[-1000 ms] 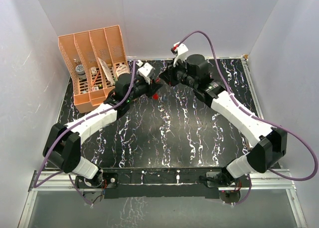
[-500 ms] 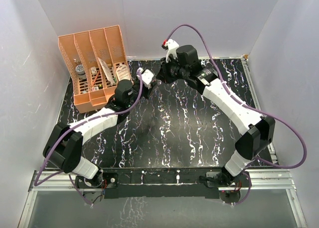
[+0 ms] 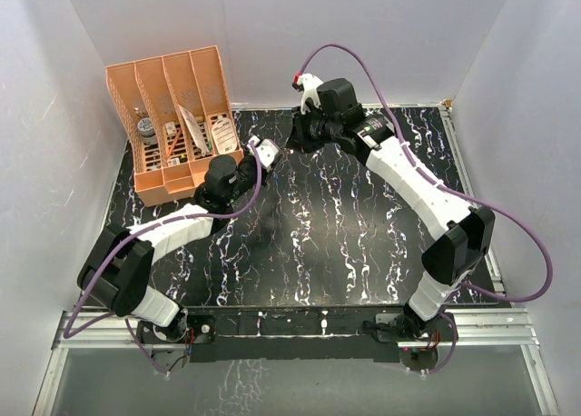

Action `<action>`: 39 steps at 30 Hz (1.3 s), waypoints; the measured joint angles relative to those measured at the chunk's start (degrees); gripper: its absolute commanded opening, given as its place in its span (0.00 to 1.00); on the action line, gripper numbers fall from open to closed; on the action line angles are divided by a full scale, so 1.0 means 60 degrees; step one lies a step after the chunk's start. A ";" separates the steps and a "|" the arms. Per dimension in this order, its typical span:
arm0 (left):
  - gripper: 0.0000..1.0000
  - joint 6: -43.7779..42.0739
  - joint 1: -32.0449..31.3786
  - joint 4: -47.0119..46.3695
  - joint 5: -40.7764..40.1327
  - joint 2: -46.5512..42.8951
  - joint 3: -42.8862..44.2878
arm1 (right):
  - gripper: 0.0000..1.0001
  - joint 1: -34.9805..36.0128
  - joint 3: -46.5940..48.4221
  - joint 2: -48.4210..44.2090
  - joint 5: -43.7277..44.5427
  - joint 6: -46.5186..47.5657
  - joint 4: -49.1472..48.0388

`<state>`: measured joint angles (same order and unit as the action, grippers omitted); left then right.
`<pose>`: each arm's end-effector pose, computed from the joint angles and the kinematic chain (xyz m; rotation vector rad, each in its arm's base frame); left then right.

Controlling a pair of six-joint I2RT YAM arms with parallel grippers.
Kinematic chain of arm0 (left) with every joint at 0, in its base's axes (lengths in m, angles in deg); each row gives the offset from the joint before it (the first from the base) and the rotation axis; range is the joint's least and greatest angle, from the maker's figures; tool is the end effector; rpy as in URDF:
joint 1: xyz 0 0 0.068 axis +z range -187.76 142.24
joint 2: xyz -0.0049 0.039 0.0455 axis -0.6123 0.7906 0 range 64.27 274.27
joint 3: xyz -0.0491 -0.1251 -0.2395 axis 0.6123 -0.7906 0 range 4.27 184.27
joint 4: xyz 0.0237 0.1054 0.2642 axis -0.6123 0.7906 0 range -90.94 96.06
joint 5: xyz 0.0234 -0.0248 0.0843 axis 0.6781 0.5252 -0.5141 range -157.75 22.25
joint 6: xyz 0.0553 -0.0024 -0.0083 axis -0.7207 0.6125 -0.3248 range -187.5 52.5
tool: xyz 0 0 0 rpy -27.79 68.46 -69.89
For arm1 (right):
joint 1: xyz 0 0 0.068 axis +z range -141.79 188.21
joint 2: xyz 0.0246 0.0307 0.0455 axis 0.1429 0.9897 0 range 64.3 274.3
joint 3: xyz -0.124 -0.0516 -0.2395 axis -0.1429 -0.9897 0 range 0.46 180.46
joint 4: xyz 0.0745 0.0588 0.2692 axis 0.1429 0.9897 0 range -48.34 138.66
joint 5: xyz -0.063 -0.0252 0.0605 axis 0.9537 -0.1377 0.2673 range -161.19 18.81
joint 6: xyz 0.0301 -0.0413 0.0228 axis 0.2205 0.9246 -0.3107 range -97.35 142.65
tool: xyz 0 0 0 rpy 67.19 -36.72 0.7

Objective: Put the keys on the keyring

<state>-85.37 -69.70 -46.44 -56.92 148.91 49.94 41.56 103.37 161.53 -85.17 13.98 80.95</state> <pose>0.2968 -0.1938 0.2675 0.7553 1.2584 -0.3376 0.3370 0.2329 0.4020 -0.6152 2.1315 0.6788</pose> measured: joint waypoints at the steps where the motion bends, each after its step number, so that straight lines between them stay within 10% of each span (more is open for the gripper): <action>1: 0.17 -0.0025 0.0000 -0.0025 0.0036 0.0000 0.0000 | 0.00 -0.0007 0.0000 0.0000 -0.0022 0.0000 0.0004; 25: 0.00 -0.0321 -0.0084 -0.0860 -0.0299 0.0382 0.0004 | 0.00 -0.0069 0.0761 0.0492 -0.0408 0.0142 0.0634; 31: 0.42 -0.0517 -0.0146 -0.0943 -0.0878 0.0528 0.0131 | 0.00 -0.0069 0.0758 0.0495 -0.0382 0.0135 0.0565; 39: 0.49 -0.0084 0.0000 -0.1632 -0.1268 0.0557 -0.0131 | 0.00 -0.0080 0.0459 0.0273 -0.0299 -0.0011 0.0350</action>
<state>-85.87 -69.70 -56.23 -64.52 152.25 49.15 41.07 106.12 163.17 -86.96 13.92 83.05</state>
